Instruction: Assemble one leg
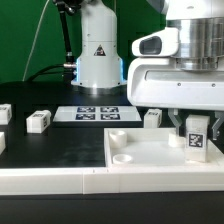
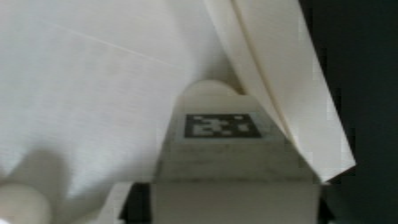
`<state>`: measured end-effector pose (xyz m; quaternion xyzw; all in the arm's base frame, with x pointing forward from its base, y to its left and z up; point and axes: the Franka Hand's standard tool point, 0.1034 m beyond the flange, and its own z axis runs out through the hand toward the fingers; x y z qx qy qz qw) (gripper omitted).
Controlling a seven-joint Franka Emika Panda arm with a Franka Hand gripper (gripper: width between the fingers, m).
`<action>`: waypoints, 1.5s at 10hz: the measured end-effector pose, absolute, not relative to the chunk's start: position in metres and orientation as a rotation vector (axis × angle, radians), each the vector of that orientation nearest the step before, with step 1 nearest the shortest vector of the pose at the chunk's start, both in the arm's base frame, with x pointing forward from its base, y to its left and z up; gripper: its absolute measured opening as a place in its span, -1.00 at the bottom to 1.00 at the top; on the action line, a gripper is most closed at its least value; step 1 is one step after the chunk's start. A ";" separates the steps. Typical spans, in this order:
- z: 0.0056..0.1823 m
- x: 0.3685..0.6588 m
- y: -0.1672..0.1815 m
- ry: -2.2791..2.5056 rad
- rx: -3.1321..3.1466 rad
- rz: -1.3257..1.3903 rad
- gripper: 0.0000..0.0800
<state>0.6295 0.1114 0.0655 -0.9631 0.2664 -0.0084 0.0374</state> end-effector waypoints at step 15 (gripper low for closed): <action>0.065 0.620 0.105 2.521 -1.698 -0.035 -0.27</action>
Offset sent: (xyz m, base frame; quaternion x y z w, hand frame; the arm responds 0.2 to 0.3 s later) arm -0.0132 -0.0043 -0.0027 0.0081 0.0162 0.2334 0.9722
